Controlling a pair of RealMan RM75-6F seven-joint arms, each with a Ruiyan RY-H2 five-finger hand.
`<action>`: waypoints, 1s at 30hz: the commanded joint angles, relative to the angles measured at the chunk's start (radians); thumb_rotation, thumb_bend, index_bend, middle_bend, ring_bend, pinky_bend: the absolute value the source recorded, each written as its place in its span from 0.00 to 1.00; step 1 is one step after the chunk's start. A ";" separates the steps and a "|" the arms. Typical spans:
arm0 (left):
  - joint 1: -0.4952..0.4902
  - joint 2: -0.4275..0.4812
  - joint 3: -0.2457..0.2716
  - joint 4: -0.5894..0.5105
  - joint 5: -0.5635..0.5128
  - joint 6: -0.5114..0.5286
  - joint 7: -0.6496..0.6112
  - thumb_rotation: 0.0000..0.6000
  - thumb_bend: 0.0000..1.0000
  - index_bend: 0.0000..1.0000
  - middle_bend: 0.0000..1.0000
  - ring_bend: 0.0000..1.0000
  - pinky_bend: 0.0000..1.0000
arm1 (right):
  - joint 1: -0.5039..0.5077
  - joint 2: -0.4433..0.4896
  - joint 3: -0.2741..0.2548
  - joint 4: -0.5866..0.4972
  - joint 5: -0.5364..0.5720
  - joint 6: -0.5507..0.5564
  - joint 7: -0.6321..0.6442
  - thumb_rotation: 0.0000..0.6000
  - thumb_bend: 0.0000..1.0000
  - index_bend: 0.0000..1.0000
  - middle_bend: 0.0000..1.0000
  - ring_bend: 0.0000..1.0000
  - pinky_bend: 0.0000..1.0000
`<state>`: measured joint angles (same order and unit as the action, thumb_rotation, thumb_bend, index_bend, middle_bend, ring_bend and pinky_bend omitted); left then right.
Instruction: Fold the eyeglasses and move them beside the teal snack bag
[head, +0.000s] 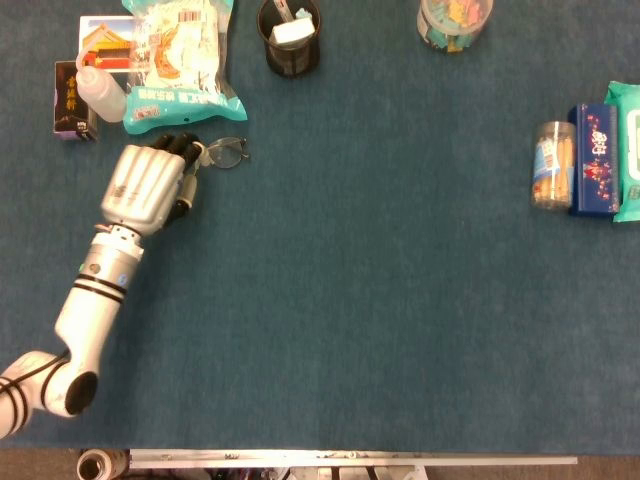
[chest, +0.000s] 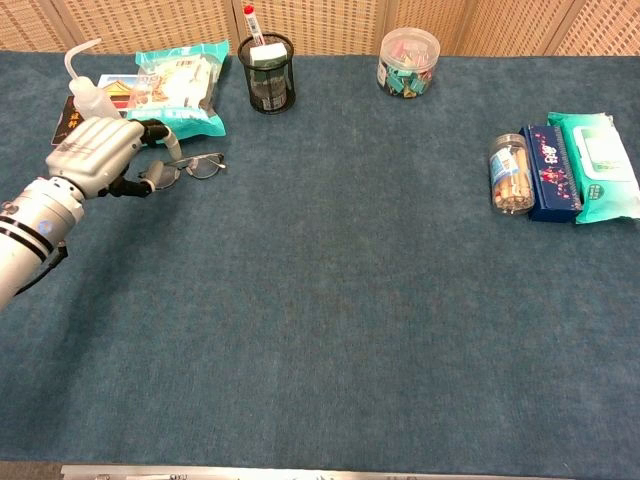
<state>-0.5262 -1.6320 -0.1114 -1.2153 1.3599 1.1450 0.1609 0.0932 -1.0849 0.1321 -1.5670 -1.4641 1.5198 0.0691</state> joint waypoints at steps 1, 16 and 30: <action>0.047 0.103 -0.007 -0.126 0.018 0.084 0.003 1.00 0.58 0.35 0.29 0.31 0.54 | -0.003 0.006 0.002 -0.008 -0.003 0.007 -0.005 1.00 0.17 0.23 0.34 0.32 0.54; 0.253 0.339 0.029 -0.277 0.136 0.394 -0.248 1.00 0.47 0.32 0.30 0.31 0.54 | -0.005 0.035 -0.023 -0.040 -0.011 -0.019 -0.057 1.00 0.17 0.23 0.34 0.32 0.54; 0.393 0.434 0.099 -0.317 0.152 0.473 -0.266 1.00 0.46 0.32 0.30 0.31 0.54 | -0.018 0.033 -0.055 -0.053 -0.008 -0.046 -0.080 1.00 0.17 0.23 0.34 0.32 0.54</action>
<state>-0.1370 -1.2014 -0.0152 -1.5299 1.5134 1.6176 -0.1033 0.0756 -1.0514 0.0774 -1.6189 -1.4715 1.4741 -0.0107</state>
